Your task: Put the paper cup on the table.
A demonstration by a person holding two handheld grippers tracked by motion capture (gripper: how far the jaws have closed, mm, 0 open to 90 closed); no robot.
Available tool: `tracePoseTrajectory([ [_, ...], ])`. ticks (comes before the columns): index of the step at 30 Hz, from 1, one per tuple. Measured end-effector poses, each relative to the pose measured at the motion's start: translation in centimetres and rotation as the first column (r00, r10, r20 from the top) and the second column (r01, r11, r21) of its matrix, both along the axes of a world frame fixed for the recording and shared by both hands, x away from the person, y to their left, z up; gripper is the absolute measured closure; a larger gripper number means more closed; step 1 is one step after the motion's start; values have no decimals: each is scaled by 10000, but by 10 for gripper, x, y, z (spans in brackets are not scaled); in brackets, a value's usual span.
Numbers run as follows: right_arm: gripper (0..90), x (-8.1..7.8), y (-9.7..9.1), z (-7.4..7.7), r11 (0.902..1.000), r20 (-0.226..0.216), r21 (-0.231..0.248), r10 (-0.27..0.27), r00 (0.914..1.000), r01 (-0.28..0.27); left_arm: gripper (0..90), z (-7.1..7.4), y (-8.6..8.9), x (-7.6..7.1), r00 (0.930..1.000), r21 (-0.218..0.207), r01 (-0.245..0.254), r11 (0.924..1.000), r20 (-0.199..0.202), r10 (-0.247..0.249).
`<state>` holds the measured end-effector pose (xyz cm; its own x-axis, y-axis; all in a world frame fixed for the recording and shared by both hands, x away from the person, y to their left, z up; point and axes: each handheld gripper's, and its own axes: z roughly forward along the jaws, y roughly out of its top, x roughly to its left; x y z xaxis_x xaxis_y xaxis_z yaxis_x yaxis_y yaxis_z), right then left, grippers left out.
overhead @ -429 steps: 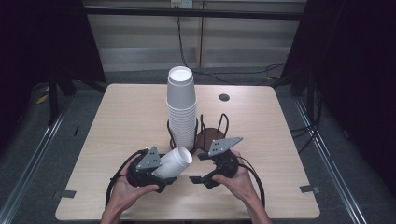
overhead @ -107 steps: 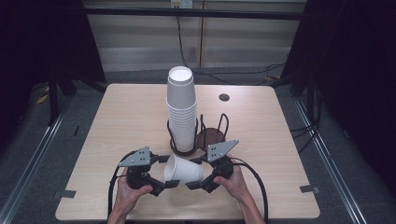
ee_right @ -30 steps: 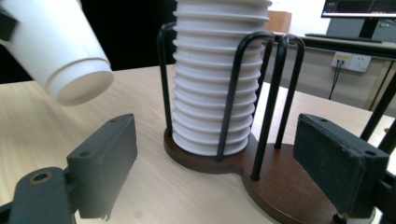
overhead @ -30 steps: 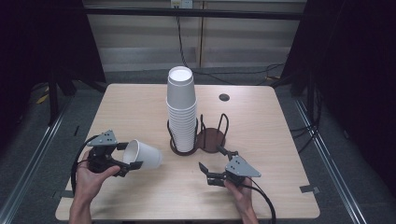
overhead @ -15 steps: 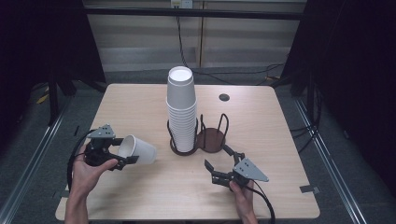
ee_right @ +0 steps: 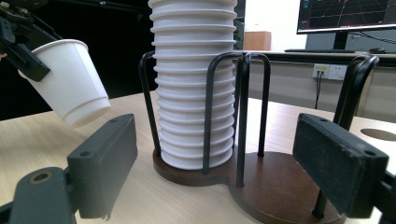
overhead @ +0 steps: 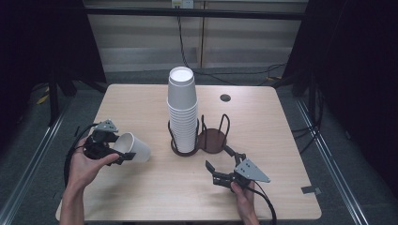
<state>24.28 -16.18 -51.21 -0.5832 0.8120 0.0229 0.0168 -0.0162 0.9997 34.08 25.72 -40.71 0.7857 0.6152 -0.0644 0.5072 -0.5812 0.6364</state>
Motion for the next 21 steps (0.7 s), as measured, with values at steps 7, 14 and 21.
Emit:
tracePoseTrajectory([
  [7,134,0,0,0,10000,7,-5,25,10000,-25,105,0,-1,7,9996,913,-108,9958,-259,133],
  [14,134,0,0,0,10000,-15,2,21,10000,-21,100,4,-2,15,9987,1799,-39,9837,-496,130],
  [21,134,0,0,0,10000,-2,1,19,10000,-19,96,-2,-7,19,9976,2342,-199,9720,-598,349],
])
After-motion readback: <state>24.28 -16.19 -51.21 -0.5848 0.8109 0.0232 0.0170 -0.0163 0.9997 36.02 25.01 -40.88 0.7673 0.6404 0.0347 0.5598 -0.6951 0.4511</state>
